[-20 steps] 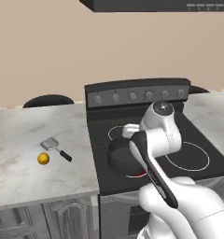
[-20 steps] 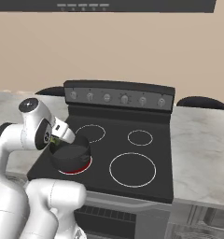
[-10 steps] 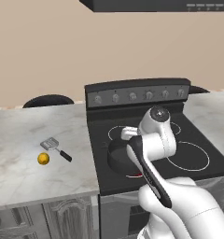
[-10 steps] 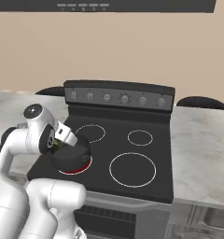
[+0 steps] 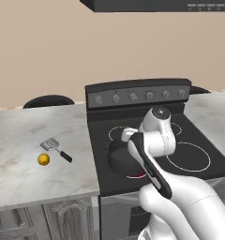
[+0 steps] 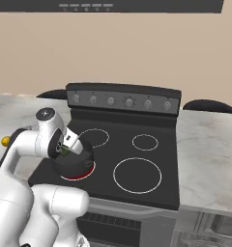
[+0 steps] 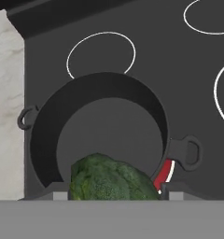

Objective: Put the broccoli and lemon in the pot. Retrieve the spatula and lightly stir the vegetables in the pot.

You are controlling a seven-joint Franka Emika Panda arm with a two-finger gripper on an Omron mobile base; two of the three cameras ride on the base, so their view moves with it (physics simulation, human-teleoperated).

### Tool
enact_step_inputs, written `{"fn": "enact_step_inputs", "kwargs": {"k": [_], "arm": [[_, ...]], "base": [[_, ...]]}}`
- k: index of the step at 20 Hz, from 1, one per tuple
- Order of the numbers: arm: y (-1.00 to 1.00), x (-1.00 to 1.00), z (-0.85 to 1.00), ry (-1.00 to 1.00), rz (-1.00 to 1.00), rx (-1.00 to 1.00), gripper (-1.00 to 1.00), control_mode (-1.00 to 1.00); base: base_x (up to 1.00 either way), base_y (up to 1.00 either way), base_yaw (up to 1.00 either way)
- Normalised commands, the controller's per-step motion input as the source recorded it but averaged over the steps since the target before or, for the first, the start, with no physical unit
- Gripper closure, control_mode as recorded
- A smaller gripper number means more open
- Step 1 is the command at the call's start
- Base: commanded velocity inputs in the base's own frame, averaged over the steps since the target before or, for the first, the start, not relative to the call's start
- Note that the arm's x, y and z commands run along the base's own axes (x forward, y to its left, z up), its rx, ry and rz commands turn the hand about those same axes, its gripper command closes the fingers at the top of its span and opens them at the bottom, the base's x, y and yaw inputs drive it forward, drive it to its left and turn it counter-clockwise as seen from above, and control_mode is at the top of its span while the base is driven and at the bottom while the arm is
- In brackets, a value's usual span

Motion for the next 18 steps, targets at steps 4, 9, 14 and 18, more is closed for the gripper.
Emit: {"fn": "enact_step_inputs", "kwargs": {"k": [4,9,14,18], "arm": [[0.00,0.02,-0.17,0.01,0.00,0.00,1.00,-1.00],[0.00,0.01,-0.09,0.00,0.00,0.00,1.00,-1.00],[0.00,0.08,-0.17,0.00,0.00,0.00,1.00,-1.00],[0.03,0.11,-0.21,0.00,0.00,0.00,1.00,-1.00]], "base": [[0.00,0.00,0.00],[0.00,0.00,0.00],[0.00,0.00,0.00],[0.00,0.00,0.00]]}}
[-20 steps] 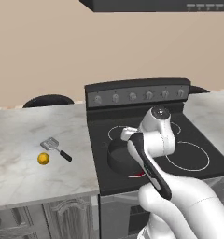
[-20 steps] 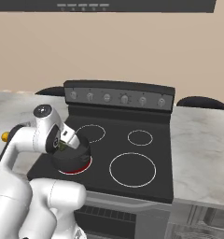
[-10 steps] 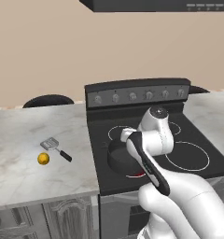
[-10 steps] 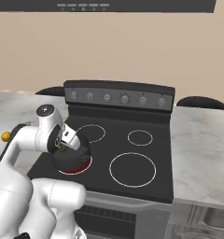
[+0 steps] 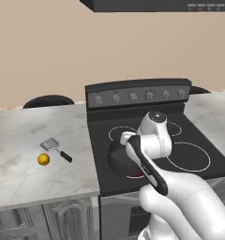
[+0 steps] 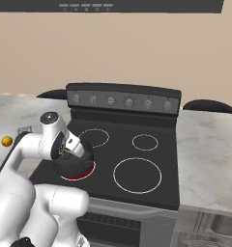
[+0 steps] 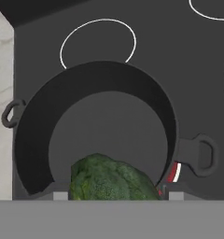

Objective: Put the broccoli and lemon in the pot. Retrieve the spatula and lightly stir the vegetables in the pot.

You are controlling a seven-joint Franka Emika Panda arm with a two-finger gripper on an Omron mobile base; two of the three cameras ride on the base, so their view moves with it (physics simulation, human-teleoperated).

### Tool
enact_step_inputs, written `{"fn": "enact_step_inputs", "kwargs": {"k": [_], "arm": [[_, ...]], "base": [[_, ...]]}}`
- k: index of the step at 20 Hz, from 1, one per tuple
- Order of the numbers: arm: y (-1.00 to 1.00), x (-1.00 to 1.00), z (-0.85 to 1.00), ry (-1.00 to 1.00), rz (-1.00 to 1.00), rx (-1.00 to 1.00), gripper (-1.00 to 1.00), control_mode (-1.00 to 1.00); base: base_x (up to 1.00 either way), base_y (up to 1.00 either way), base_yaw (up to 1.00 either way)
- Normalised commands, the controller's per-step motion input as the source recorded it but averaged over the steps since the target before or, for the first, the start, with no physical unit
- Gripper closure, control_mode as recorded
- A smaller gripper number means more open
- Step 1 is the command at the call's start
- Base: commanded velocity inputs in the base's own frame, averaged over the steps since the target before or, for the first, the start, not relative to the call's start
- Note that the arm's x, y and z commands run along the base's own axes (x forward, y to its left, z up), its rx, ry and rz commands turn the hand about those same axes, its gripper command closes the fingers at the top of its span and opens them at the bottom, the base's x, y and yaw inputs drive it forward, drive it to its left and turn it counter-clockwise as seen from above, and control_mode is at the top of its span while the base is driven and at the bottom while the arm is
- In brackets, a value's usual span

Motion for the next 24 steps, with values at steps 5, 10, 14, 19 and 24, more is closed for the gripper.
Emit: {"fn": "enact_step_inputs", "kwargs": {"k": [5,10,14,19,24], "arm": [[0.03,0.15,-0.15,0.00,0.00,0.00,1.00,-1.00],[0.04,0.13,-0.13,0.01,0.00,0.00,1.00,-1.00],[0.01,0.09,-0.13,0.05,0.00,0.00,1.00,-1.00],[0.00,0.04,-0.07,0.04,0.00,0.00,1.00,-1.00],[0.02,0.01,-0.08,0.01,0.00,-0.04,-1.00,-1.00]], "base": [[0.00,0.00,0.00],[0.00,0.00,0.00],[0.00,0.00,0.00],[0.00,0.00,0.00],[0.00,0.00,0.00]]}}
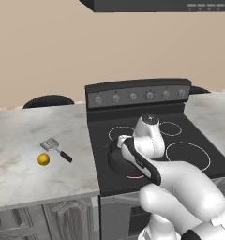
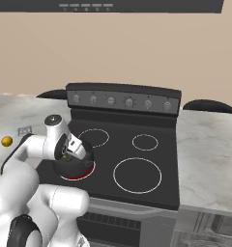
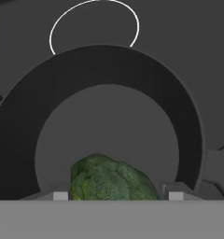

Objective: Put the broccoli and lemon in the pot. Retrieve the spatula and lightly stir the vegetables in the pot.

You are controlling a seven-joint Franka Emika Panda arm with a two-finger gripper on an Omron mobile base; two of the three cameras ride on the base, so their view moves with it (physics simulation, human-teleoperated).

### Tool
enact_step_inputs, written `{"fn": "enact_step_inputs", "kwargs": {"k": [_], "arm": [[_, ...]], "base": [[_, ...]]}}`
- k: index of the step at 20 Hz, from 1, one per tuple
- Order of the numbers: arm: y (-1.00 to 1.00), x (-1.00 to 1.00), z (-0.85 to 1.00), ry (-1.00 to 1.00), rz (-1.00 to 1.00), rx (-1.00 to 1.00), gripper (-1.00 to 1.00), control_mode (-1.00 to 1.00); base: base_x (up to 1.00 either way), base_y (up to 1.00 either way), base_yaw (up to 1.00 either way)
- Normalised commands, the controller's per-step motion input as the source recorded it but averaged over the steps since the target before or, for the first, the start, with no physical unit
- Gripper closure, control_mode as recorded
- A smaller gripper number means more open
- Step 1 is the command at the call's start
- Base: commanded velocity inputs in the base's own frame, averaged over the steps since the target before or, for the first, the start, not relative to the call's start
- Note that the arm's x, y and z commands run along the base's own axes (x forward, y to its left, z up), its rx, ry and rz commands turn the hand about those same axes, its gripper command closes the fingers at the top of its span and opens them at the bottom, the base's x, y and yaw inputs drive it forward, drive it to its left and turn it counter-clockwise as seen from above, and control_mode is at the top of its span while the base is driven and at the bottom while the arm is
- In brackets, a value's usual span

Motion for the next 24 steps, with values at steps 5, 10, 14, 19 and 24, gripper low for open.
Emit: {"fn": "enact_step_inputs", "kwargs": {"k": [5,10,14,19,24], "arm": [[0.00,0.00,-0.08,0.02,0.00,-0.10,-1.00,-1.00],[0.00,0.00,-0.07,0.05,0.00,-0.04,-1.00,-1.00],[0.00,0.00,0.04,0.00,0.00,0.00,-1.00,-1.00],[0.02,0.00,0.30,0.00,0.00,0.02,-1.00,-1.00],[0.20,-0.24,0.54,0.00,0.08,0.09,-1.00,-1.00]], "base": [[0.00,0.00,0.00],[0.00,0.00,0.00],[0.00,0.00,0.00],[0.00,0.00,0.00],[0.00,0.00,0.00]]}}
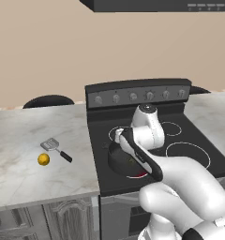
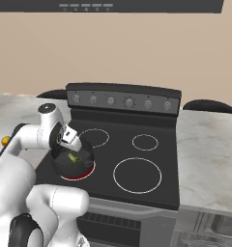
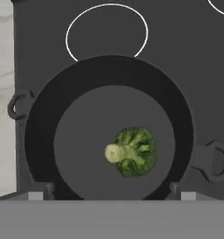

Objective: Put the broccoli and lemon in the pot. Retrieve the spatula and lightly stir the vegetables in the pot.

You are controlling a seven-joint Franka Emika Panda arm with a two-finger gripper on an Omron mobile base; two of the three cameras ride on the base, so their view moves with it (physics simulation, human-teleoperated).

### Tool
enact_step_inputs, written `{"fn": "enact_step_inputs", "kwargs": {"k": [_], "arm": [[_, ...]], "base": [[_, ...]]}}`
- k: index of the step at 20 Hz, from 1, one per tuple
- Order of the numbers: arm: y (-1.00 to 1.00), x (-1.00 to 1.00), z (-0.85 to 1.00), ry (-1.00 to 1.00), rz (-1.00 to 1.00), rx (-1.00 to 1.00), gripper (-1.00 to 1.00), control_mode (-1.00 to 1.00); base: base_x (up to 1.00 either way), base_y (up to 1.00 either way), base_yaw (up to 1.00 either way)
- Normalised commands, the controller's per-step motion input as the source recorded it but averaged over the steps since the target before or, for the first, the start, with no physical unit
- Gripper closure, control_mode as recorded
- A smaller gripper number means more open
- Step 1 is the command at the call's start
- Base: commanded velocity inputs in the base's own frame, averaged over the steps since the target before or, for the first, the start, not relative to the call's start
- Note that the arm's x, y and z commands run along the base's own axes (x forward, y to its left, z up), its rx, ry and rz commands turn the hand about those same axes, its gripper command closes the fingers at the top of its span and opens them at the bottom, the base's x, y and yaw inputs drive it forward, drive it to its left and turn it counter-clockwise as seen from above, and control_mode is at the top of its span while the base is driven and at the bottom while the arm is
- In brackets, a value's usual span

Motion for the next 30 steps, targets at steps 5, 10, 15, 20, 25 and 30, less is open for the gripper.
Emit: {"fn": "enact_step_inputs", "kwargs": {"k": [5,10,15,20,25,30], "arm": [[0.56,-0.44,0.47,0.00,0.21,0.00,-1.00,-1.00],[0.56,-0.43,0.39,0.00,0.29,0.00,-1.00,-1.00],[0.61,-0.26,0.36,0.00,0.28,0.00,-1.00,-1.00],[0.79,-0.04,0.05,0.00,0.07,0.00,-1.00,-1.00],[0.87,0.00,0.00,0.00,0.00,0.00,-1.00,-1.00],[0.90,0.20,0.00,0.00,-0.04,-0.04,-1.00,-1.00]], "base": [[0.00,0.00,0.00],[0.00,0.00,0.00],[0.00,0.00,0.00],[0.00,0.00,0.00],[0.00,0.00,0.00],[0.00,0.00,0.00]]}}
